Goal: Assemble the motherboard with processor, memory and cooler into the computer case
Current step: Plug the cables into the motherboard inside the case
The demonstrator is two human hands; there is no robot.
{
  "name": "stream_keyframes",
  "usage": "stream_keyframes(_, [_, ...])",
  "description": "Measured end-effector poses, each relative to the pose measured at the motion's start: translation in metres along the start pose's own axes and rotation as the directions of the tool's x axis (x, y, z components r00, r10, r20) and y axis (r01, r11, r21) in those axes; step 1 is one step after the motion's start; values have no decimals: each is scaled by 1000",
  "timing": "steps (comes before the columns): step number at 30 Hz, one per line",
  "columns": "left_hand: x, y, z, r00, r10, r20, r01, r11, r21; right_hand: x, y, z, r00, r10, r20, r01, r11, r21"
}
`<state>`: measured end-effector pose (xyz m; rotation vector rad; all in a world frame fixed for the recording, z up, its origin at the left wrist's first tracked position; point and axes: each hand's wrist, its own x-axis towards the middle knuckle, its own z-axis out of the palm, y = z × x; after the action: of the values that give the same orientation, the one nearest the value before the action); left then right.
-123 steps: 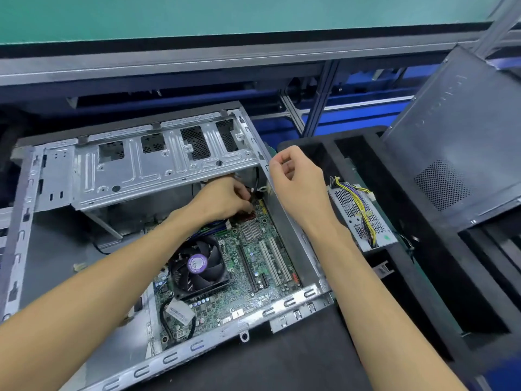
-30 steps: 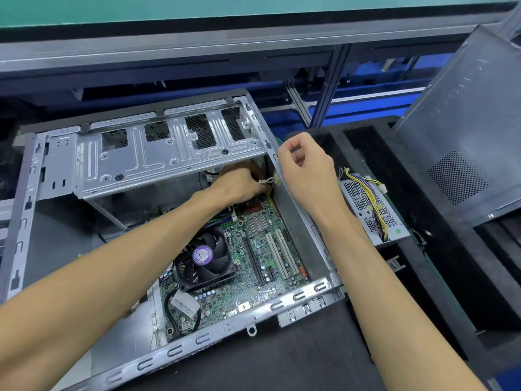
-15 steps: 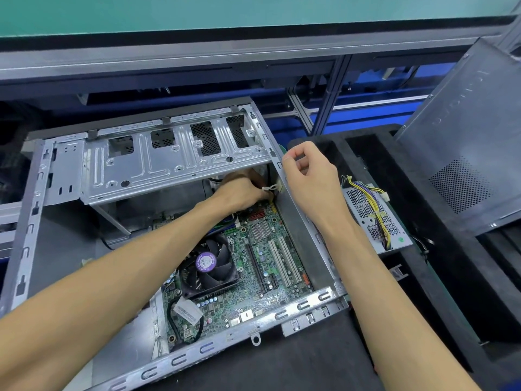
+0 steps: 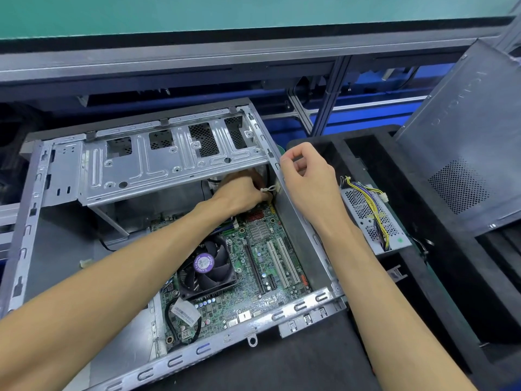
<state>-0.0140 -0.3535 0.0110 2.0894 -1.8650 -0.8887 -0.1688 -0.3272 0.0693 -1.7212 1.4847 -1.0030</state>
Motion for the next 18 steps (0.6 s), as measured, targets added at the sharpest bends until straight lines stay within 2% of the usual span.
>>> stream_keyframes(4, [-4, 0, -1, 1000, -24, 12, 25, 997, -78, -1, -1, 0, 1000, -4, 0, 4, 1000, 1])
stream_keyframes(7, [-7, 2, 4, 999, 16, -40, -23, 982, -186, -1, -2, 0, 1000, 1, 3, -1, 1000, 7])
stream_keyframes(11, [-9, 4, 5, 997, 35, -75, -49, 981, -186, -1, -2, -1, 1000, 3, 6, -3, 1000, 6])
stream_keyframes(18, [-5, -3, 4, 998, 33, -56, -42, 984, -173, -1, -3, -1, 1000, 6, 11, -6, 1000, 8])
